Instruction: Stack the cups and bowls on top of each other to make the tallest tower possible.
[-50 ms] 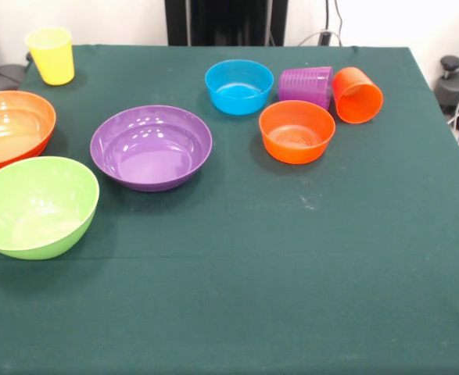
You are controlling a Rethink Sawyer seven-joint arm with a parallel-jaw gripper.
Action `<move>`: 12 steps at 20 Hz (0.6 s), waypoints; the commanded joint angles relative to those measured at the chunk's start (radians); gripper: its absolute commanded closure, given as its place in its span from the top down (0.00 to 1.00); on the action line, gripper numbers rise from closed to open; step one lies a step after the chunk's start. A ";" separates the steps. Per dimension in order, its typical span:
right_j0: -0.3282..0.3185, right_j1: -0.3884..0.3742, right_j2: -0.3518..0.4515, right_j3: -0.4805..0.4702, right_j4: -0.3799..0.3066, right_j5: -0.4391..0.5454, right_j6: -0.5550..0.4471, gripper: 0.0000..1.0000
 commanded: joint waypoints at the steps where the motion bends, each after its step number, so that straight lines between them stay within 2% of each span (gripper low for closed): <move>1: -0.018 0.062 0.217 -0.043 -0.002 0.000 -0.307 1.00; 6: -0.029 0.092 0.224 -0.072 -0.010 0.006 -0.280 1.00; 12: -0.033 0.112 0.222 -0.062 -0.007 0.011 -0.281 1.00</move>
